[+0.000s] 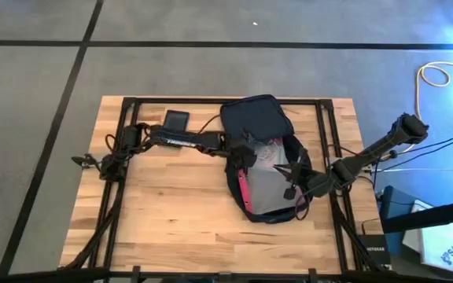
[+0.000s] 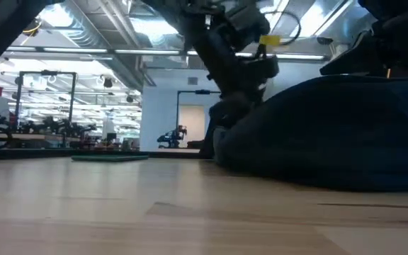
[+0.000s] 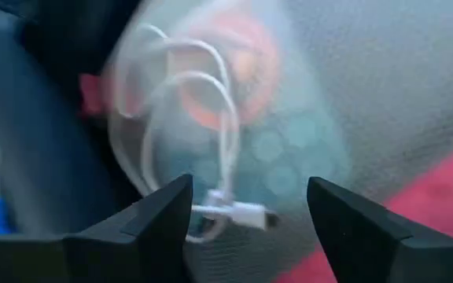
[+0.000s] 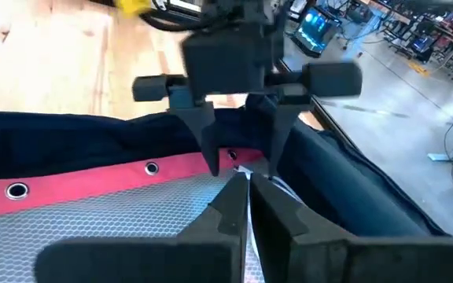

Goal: Unpack backpack
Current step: Remove the white charger cable from the blue backpack, then remove the transparent zip bag from the blue backpack

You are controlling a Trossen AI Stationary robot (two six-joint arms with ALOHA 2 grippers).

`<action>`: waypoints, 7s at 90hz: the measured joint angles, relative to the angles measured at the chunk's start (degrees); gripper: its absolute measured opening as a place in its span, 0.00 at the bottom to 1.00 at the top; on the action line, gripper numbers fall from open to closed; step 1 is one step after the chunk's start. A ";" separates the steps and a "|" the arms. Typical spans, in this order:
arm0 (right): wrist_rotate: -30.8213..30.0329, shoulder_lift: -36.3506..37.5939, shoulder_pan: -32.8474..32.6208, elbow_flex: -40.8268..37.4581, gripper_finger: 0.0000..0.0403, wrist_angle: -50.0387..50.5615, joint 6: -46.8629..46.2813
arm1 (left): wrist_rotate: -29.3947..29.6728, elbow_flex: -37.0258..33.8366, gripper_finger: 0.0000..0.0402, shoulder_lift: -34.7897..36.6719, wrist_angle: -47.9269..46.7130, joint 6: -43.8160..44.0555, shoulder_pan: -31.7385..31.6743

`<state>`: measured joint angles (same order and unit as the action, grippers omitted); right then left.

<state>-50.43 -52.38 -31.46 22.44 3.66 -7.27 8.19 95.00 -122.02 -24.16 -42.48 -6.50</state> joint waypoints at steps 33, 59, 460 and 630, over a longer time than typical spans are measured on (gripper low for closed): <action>0.55 0.00 0.00 0.00 0.00 -0.02 0.00 | -6.00 0.07 0.59 -0.35 0.77 -1.58 -2.85; 0.55 0.00 -0.02 0.00 0.00 -0.04 0.00 | -6.12 0.07 0.59 -3.10 2.84 -2.45 -3.71; 37.99 -11.10 37.09 2.29 0.54 -25.66 7.34 | -2.70 -60.78 0.68 29.66 74.15 33.15 -2.43; 42.59 -9.31 40.06 6.02 0.54 32.06 -25.29 | -7.58 -60.72 0.68 29.70 74.92 32.74 2.35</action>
<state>-7.84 -61.69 8.59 28.45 35.71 -32.56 0.62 34.28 -92.31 50.76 -9.74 -4.15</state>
